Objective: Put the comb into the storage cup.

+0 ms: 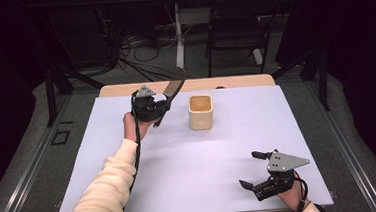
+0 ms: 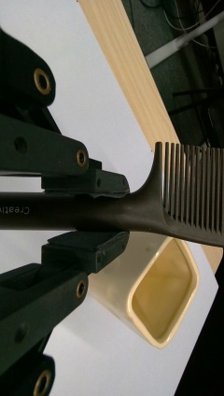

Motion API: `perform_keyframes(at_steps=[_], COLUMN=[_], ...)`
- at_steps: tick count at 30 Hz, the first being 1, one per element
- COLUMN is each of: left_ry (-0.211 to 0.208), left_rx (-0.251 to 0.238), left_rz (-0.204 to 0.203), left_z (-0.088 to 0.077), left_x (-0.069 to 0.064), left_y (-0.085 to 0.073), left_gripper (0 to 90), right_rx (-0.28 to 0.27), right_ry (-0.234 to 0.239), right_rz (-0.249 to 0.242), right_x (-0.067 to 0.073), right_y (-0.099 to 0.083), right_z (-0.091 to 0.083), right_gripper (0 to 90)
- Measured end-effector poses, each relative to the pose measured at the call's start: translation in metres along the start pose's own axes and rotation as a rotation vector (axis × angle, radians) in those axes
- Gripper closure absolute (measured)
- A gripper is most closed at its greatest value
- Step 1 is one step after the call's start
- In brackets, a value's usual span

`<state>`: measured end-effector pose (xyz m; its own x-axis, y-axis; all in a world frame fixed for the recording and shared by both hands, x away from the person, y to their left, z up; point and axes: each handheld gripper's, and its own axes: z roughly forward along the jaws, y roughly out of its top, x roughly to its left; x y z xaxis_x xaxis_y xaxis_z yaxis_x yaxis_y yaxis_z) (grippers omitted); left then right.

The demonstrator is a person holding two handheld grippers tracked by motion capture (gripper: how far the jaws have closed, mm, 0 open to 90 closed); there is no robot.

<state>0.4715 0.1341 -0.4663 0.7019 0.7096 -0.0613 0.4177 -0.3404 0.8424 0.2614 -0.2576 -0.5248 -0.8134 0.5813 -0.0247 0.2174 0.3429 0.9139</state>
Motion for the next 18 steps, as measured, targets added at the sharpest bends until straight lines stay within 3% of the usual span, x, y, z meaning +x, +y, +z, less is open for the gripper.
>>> perform_keyframes(at_steps=[18], left_ry=[-0.013], left_rx=[-0.018], left_rz=[0.009], left_z=[0.006], left_x=[-0.004], left_y=[0.011], left_gripper=[71.6], right_rx=[-0.001], right_ry=[0.000], right_rz=[0.001], right_x=[0.000], right_y=[0.000], right_z=[0.000], right_gripper=[0.0])
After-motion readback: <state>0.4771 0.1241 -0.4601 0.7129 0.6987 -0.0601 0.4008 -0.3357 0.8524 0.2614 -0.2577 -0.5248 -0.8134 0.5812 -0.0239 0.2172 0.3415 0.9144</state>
